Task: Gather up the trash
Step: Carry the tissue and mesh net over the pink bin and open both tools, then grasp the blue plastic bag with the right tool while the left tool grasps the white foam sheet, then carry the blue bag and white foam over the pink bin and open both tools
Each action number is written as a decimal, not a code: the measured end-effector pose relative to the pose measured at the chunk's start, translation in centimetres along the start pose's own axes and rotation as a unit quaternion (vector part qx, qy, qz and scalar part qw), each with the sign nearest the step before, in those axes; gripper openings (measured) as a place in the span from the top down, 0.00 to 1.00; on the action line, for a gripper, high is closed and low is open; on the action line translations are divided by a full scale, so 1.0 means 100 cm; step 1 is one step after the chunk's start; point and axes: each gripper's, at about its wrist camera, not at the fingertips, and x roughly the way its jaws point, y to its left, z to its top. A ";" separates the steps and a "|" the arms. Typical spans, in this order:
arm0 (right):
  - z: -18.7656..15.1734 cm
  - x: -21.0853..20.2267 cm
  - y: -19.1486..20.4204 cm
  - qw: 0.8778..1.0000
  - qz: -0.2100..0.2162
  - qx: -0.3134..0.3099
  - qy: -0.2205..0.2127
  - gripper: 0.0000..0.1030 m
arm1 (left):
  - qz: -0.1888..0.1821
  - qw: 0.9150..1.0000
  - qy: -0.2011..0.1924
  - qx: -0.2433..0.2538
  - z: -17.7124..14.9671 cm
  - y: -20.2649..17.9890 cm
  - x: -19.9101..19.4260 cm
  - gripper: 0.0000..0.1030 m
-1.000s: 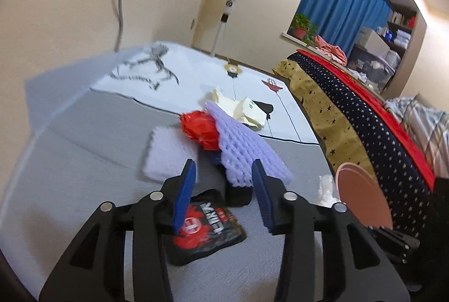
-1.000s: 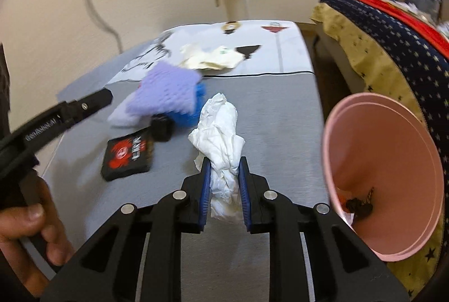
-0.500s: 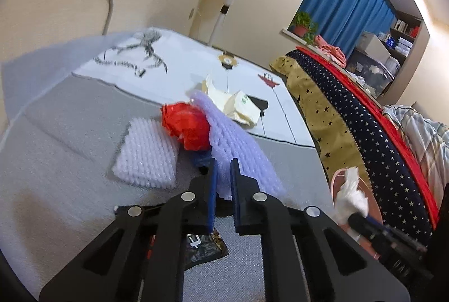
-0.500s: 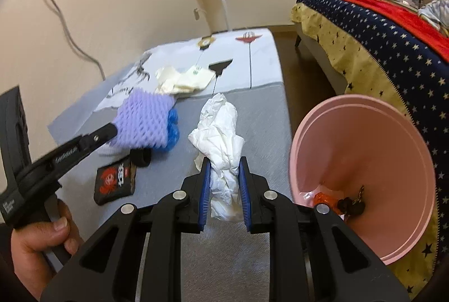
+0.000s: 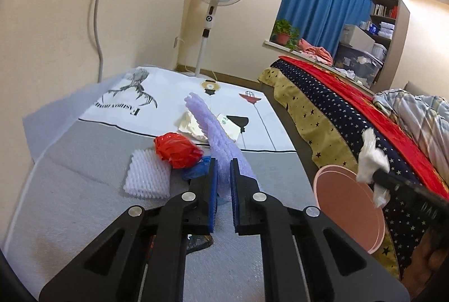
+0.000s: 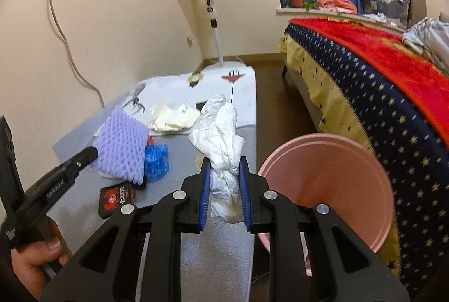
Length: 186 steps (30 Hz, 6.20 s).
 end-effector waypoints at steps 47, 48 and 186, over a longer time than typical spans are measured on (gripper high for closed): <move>0.026 -0.039 -0.141 0.993 -0.105 0.061 0.011 0.81 | -0.120 0.987 0.038 0.102 -0.038 -0.166 0.031 0.92; 0.026 -0.039 -0.142 0.993 -0.105 0.061 0.012 0.81 | -0.121 0.987 0.039 0.103 -0.038 -0.167 0.032 0.92; 0.052 -0.068 -0.058 0.998 -0.009 0.023 -0.059 0.98 | 0.034 0.998 -0.025 0.039 -0.004 -0.033 -0.048 0.91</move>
